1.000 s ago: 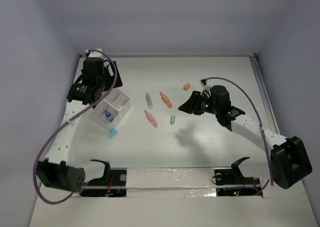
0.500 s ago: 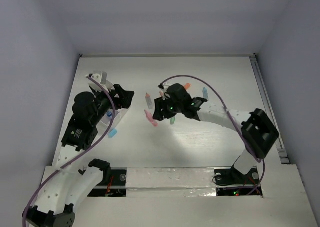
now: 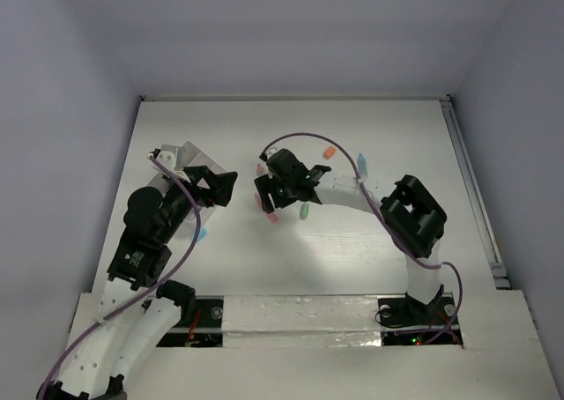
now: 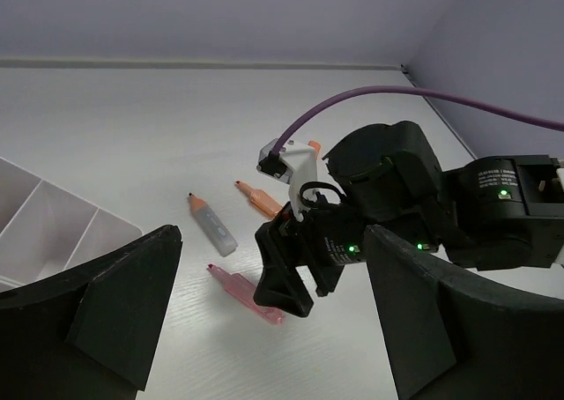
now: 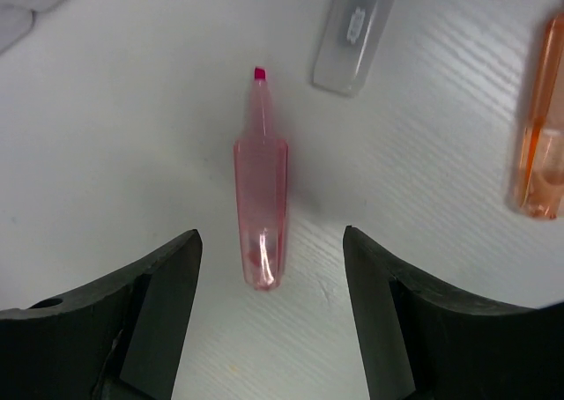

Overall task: Sort the stationery into containers
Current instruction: Pick up the pen from the center of the board.

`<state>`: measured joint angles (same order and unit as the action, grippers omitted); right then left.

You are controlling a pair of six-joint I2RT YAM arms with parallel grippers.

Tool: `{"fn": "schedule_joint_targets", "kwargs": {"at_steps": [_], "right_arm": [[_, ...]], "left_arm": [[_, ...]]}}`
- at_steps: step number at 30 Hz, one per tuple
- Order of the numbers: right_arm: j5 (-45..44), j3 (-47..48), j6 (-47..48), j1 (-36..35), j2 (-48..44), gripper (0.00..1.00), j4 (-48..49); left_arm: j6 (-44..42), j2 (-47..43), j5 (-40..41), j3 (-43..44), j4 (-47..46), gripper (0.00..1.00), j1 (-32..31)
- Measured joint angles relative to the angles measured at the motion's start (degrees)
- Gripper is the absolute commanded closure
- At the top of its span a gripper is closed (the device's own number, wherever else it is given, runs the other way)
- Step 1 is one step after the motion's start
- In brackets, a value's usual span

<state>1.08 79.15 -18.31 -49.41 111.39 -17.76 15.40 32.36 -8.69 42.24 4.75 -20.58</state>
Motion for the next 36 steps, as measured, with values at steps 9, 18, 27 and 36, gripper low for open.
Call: {"fn": "schedule_joint_targets", "kwargs": {"at_steps": [9, 18, 27, 36], "right_arm": [[-4.3, 14.0, 1.0, 0.7, 8.3, 0.33, -2.7], [-7.1, 31.9, 2.3, 4.3, 18.4, 0.44, -9.0], [-9.9, 45.5, 3.6, 4.7, 27.5, 0.44, -16.6], [-10.4, 48.7, 3.5, 4.7, 31.6, 0.51, -20.1]], "left_arm": [[-0.2, -1.0, 1.6, 0.0, -0.3, 0.18, -0.5], [-0.2, -0.9, 2.2, 0.0, -0.3, 0.19, -0.5], [-0.3, -0.2, 2.4, 0.0, -0.3, 0.17, -0.5], [-0.3, 0.5, 2.8, 0.0, -0.3, 0.12, -0.5]]}}
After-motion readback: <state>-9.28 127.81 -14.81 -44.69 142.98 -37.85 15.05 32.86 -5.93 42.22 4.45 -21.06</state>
